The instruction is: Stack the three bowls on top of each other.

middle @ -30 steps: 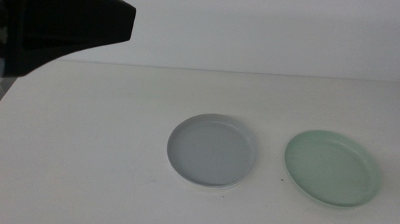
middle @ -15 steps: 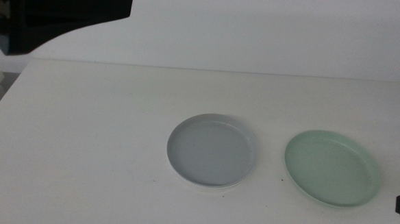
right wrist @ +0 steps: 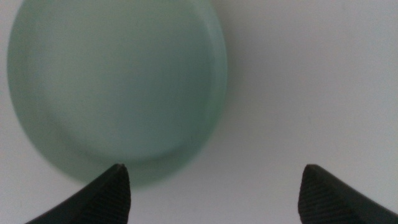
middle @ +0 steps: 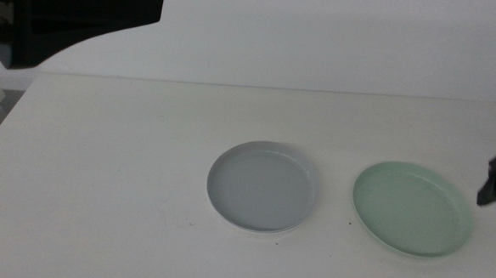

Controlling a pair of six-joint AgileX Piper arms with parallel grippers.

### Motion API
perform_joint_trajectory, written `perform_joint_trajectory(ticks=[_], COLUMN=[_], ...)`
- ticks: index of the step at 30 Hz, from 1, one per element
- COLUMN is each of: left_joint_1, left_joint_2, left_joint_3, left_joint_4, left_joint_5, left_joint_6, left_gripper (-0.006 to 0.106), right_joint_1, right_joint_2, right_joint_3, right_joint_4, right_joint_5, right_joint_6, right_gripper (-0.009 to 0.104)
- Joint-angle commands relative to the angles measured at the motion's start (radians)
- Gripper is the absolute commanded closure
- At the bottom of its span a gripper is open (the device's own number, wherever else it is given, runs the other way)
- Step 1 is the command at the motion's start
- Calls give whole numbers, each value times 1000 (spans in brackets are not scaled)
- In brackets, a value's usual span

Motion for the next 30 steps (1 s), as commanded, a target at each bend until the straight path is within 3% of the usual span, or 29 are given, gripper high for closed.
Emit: perform_joint_trajectory(ticks=[1,7,14,22,25,29,30], left_joint_1=[-5,-5,-5,-5,-5,-5,-5], left_joint_2=[1,1,1,1,1,1,1], left_joint_3=[3,3,3,3,3,3,3], left_joint_4=[-1,-1,-1,4,27,56,56], left_joint_5=[-9,-9,-9,9,21,37,42], left_joint_6=[-7,-7,-7,-7,-5,-5,-5], left_gripper=[7,7,7,7,7,7,7], right_joint_1=[-31,-36,-36,-36,-36,-36,-37], right_joint_2=[84,285,422,506,517,512,504], right_joint_3=[-64,-162,-171,-171,-171,-171,-172], right_joint_4=[44,46,41,50,50,36,29], right_joint_5=[-15,-42,-114,-150,-157,-158,-152], right_joint_6=[-51,-82,-102,-105,-105,-108,-108], right_gripper=[2,4,22,32,51,97,97])
